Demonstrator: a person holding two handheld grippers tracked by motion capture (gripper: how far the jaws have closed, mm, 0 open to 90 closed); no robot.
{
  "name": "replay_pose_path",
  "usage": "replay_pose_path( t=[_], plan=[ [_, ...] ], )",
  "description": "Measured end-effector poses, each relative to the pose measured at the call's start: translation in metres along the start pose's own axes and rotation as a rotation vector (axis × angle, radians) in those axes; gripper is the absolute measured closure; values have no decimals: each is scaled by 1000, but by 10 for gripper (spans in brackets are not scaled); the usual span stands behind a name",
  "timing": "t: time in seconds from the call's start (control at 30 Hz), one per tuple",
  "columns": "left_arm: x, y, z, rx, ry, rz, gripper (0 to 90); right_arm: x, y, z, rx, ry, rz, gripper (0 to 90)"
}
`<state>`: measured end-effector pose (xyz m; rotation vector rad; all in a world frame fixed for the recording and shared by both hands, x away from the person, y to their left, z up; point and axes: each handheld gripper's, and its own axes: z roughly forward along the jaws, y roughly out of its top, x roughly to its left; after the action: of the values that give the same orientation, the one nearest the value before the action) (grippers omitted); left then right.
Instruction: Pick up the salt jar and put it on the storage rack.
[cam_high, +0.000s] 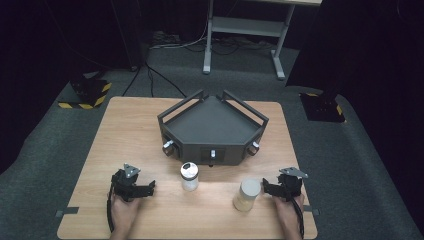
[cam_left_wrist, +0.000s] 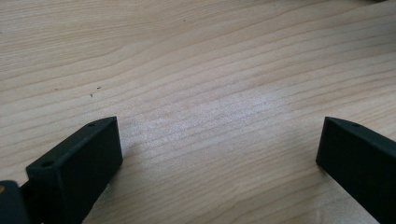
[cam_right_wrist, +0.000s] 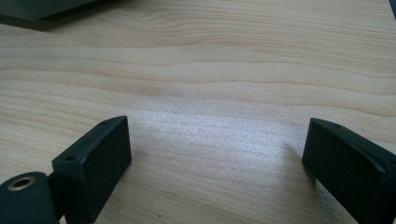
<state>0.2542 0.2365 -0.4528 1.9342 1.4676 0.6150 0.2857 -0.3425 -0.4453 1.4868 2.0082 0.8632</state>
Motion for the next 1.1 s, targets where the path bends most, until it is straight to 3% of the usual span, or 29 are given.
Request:
replay_pose_path(
  t=[1.1],
  plan=[
    [-2, 0, 0, 1, 7, -8, 3, 0, 0, 0, 0, 0, 1, 78]
  ],
)
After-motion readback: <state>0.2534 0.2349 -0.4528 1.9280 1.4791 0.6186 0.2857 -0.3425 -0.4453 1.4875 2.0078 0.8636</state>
